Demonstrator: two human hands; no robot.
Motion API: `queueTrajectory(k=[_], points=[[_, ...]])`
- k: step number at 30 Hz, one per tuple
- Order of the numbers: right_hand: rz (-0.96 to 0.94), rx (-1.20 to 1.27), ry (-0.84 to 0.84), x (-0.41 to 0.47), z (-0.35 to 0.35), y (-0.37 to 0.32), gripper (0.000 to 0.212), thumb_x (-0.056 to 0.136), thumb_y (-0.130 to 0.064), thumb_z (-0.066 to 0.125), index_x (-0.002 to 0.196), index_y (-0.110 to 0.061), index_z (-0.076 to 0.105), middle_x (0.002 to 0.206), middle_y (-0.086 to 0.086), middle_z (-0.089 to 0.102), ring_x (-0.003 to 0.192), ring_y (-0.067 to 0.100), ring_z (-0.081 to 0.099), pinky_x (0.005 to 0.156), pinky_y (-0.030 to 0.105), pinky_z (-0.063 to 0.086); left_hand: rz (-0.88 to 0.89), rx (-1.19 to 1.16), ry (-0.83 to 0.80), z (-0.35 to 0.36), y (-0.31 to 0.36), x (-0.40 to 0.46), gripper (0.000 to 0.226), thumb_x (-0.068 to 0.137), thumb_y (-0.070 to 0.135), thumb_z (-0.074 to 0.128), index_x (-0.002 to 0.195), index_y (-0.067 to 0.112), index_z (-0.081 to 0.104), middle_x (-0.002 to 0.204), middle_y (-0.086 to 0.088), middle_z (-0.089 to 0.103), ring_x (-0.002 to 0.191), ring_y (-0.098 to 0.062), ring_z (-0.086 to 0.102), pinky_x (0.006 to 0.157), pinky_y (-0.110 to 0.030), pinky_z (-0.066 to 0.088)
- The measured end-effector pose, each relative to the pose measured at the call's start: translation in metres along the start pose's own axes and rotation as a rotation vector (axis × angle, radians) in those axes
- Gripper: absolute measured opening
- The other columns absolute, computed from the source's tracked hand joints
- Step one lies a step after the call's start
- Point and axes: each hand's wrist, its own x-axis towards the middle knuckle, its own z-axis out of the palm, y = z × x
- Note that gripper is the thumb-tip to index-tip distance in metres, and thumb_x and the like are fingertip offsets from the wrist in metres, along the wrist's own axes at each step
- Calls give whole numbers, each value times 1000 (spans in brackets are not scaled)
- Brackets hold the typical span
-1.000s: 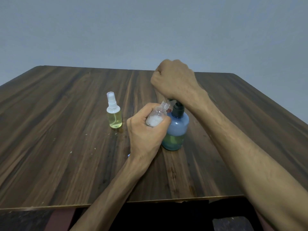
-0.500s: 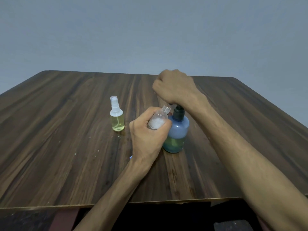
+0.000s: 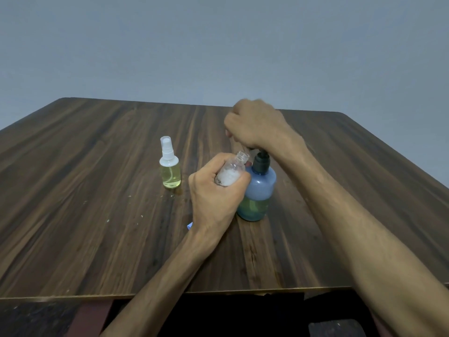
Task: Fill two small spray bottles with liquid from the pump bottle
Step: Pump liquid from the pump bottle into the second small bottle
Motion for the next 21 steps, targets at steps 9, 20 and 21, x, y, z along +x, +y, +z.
queueTrajectory(k=[9,20,21], points=[[4,-20,-24,-2,4,1,32,93,-23,47,98,-10,76,86,2,70,82,24,62,65,33,39,-2,6,6,1,0,-1,15,78,10,72,91,12,79,77,-3,72,72,-20,66,65,-30,50],[2,30,80,-1,-6,-1,35,93,-23,46,102,-8,77,85,3,70,80,25,63,68,34,43,8,3,-4,0,-3,-1,17,79,12,72,94,12,81,78,-5,73,74,-26,67,64,-38,53],[-2,31,84,0,-5,0,35,93,-23,46,102,-8,77,86,4,71,81,25,63,68,34,43,10,3,-7,0,-3,-2,17,79,13,72,95,12,81,79,-5,73,75,-28,68,64,-39,53]])
